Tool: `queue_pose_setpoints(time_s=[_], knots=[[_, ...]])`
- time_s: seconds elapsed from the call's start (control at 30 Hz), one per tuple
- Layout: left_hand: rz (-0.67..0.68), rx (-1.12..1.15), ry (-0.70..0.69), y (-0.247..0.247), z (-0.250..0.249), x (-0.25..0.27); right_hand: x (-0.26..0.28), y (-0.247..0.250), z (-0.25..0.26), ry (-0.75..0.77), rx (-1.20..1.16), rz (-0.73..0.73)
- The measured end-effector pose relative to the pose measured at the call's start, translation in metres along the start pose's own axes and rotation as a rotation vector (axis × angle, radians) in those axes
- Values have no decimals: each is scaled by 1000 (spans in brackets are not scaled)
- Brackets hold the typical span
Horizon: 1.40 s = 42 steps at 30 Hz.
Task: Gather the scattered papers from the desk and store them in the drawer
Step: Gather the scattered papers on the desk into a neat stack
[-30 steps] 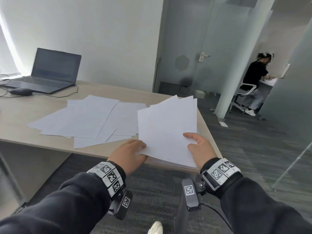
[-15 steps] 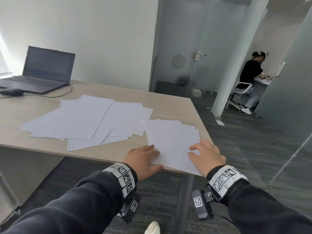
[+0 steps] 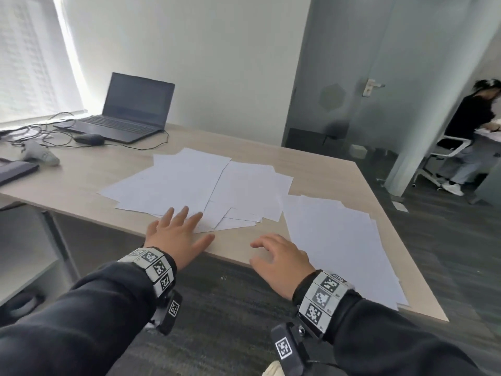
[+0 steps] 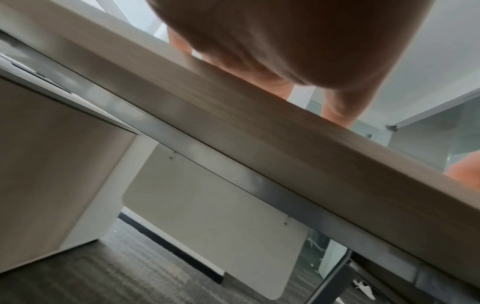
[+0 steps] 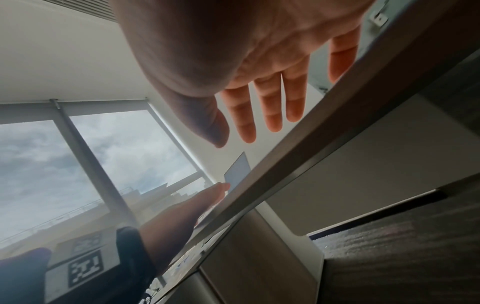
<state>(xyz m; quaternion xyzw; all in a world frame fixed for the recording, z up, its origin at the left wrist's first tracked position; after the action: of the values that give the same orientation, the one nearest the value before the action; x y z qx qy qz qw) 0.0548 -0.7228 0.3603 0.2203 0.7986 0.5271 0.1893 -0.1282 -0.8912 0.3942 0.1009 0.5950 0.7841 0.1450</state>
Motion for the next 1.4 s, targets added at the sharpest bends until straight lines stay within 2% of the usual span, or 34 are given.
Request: queue_pose_setpoints(time_s=[0.1, 0.33, 0.6, 0.7, 0.83, 0.97, 1.13, 1.3, 1.4], knots=[[2, -10, -24, 7, 22, 9, -15, -9, 25, 31, 1, 12], [-74, -113, -136, 13, 28, 37, -53, -27, 60, -2, 91, 32], [-123, -121, -38, 32, 67, 30, -65, -44, 56, -77, 265, 94], [-82, -70, -9, 29, 72, 30, -68, -47, 54, -89, 303, 125], [-43, 66, -13, 26, 71, 28, -71, -41, 49, -55, 325, 59], [-25, 14, 4, 31, 71, 22, -73, -33, 36, -95, 281, -36], [-93, 33, 16, 44, 64, 13, -76, -38, 29, -141, 279, 31], [-17, 216, 137, 50, 69, 3, -75, -40, 31, -101, 300, -9], [-10, 100, 170, 55, 69, -3, -74, -40, 31, -93, 296, -35]])
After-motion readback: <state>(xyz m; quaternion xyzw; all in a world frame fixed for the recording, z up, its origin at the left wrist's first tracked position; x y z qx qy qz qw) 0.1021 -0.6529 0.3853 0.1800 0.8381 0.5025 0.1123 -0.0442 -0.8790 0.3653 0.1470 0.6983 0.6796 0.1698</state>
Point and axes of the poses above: each hand's wrist, its own x-axis away from the middle knuckle, its own y-axis out of the back of the hand, z = x × y, the point moved 4 cm from there along -x, towards the middle knuckle, and after that the axes turned 11 degrees about x, right-handed, at the moved point
